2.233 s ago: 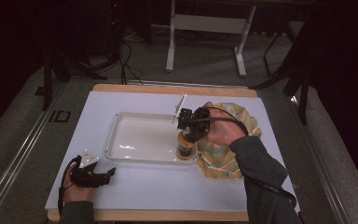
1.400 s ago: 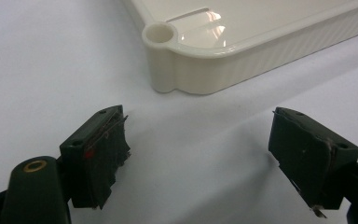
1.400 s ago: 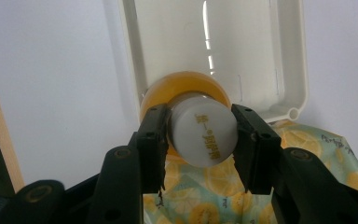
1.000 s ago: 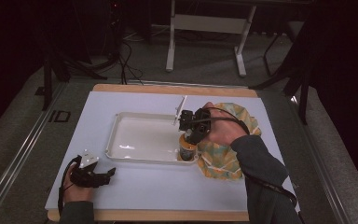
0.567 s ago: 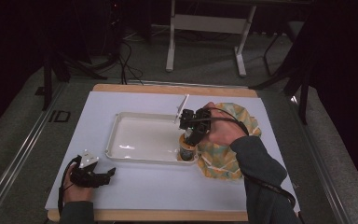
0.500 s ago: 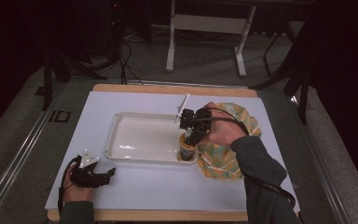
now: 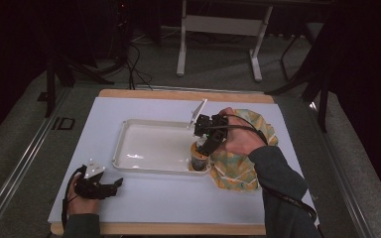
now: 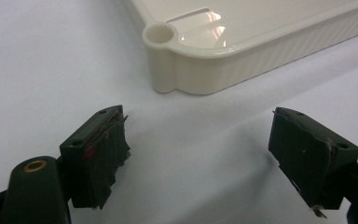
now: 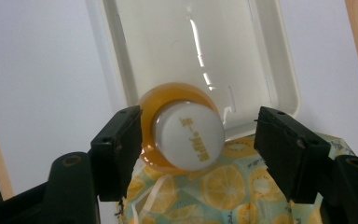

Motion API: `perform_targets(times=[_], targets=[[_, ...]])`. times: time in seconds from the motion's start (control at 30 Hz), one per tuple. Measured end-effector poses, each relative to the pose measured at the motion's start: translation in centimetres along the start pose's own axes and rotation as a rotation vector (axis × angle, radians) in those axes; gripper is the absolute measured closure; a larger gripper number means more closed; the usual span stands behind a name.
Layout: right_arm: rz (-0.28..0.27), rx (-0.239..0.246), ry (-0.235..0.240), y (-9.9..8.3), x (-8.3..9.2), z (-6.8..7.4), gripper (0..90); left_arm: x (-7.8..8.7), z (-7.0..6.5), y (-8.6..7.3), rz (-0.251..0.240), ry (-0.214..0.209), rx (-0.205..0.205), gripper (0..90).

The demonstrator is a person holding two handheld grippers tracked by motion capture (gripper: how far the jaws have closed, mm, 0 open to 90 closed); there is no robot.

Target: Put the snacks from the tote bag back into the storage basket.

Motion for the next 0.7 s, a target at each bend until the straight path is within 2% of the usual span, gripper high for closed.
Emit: perform_targets(times=[0.27, 0.63, 0.7], targets=[[-0.006, 0.004, 0.003, -0.8, 0.7, -0.1, 30.7, 0.0, 0.0, 0.0, 0.002, 0.001, -0.001, 19.3], [-0.030, -0.018, -0.003, -2.6, 1.5, -0.2, 30.2, 0.0, 0.0, 0.0, -0.001, 0.001, 0.004, 19.2], [-0.067, -0.027, -0.013, -3.9, 2.2, -0.3, 29.8, 0.0, 0.0, 0.0, -0.003, 0.003, 0.010, 18.8]])
Point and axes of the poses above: each handheld gripper's, and its own axes: x roughly backward along the jaws, y roughly out of its top, z roughly to its left, the point moved 5 cm from there along -x, roughly forward along the jaws, and after that the axes turned 8 degrees about -x, right-handed, at the moved point
